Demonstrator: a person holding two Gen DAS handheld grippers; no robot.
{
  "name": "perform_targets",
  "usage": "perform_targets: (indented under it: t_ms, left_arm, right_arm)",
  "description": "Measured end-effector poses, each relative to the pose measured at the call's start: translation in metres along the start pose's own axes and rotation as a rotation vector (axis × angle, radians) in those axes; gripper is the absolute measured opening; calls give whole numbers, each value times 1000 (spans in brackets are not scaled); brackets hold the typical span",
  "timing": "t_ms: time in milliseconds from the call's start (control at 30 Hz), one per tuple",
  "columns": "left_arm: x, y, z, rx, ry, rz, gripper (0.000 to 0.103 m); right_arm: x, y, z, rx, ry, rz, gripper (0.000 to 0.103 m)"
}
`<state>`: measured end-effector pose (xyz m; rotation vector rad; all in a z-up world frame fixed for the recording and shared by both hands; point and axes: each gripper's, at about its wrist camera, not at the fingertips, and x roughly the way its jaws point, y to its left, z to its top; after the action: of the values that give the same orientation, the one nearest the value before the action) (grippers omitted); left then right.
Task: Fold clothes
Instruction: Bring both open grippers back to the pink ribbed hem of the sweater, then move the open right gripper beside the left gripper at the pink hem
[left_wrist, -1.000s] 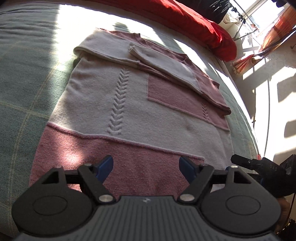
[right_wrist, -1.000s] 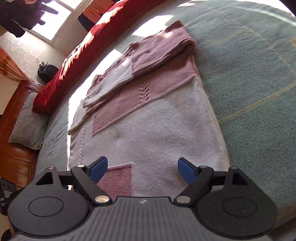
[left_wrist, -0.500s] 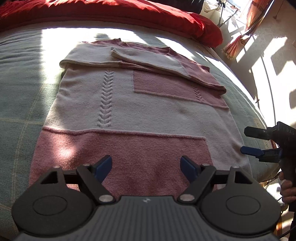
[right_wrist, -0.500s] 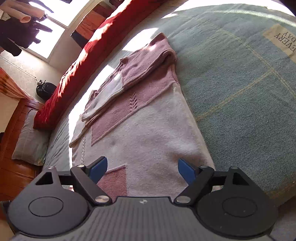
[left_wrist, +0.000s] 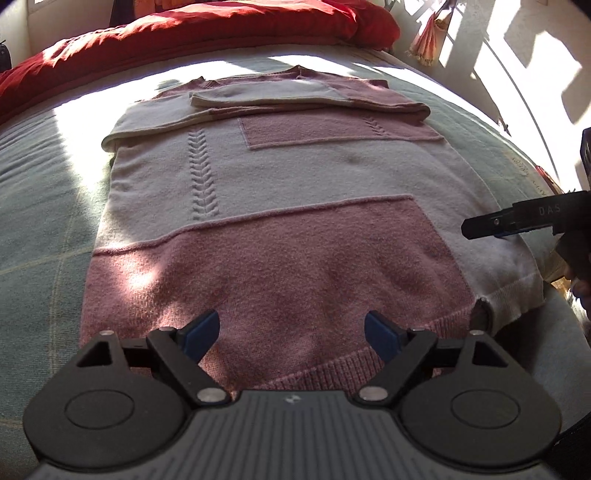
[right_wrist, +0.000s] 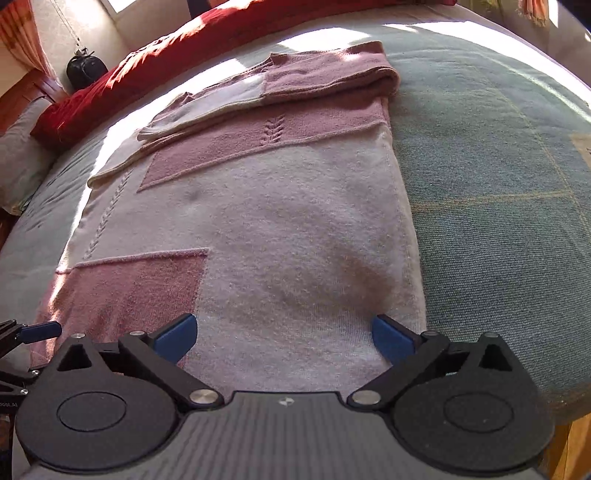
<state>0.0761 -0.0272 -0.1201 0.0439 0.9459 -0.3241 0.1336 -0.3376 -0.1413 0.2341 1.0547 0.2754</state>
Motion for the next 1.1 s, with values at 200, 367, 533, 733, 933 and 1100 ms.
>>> perform_targets:
  t_ms: [200, 367, 533, 733, 933, 1100]
  left_arm:
    - [4, 26, 12, -112, -51, 65, 86]
    - [12, 41, 4, -199, -4, 27, 87]
    - [0, 39, -2, -211, 6, -26, 91]
    - [9, 65, 30, -290, -61, -28, 91]
    - [21, 63, 18, -303, -22, -41, 91]
    - [7, 68, 20, -286, -26, -56, 91]
  right_arm:
    - [5, 10, -4, -65, 8, -42, 103]
    - [9, 18, -9, -138, 13, -82, 103]
    - [11, 26, -13, -179, 11, -127, 103]
    - [10, 25, -12, -177, 8, -128, 103]
    - [10, 26, -13, -181, 3, -129, 103]
    - [11, 28, -12, -186, 8, -137, 103]
